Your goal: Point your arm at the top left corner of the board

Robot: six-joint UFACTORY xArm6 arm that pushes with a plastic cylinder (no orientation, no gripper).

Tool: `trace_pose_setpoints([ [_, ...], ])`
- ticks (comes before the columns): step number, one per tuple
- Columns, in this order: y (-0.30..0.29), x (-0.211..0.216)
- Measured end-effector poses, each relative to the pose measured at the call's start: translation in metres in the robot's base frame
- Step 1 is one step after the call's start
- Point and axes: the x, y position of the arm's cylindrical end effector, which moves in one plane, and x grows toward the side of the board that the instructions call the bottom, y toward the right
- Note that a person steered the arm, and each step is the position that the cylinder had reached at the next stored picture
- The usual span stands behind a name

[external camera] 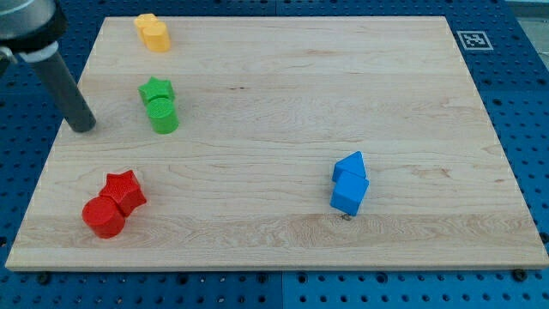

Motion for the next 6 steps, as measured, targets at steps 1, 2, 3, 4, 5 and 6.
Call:
trace_pose_setpoints([
  [1,-0.027,-0.063],
  [2,-0.029,-0.133],
  [3,-0.021,-0.175],
  [4,-0.021,-0.193],
  [5,-0.003,-0.204],
  [6,0.024,-0.205],
])
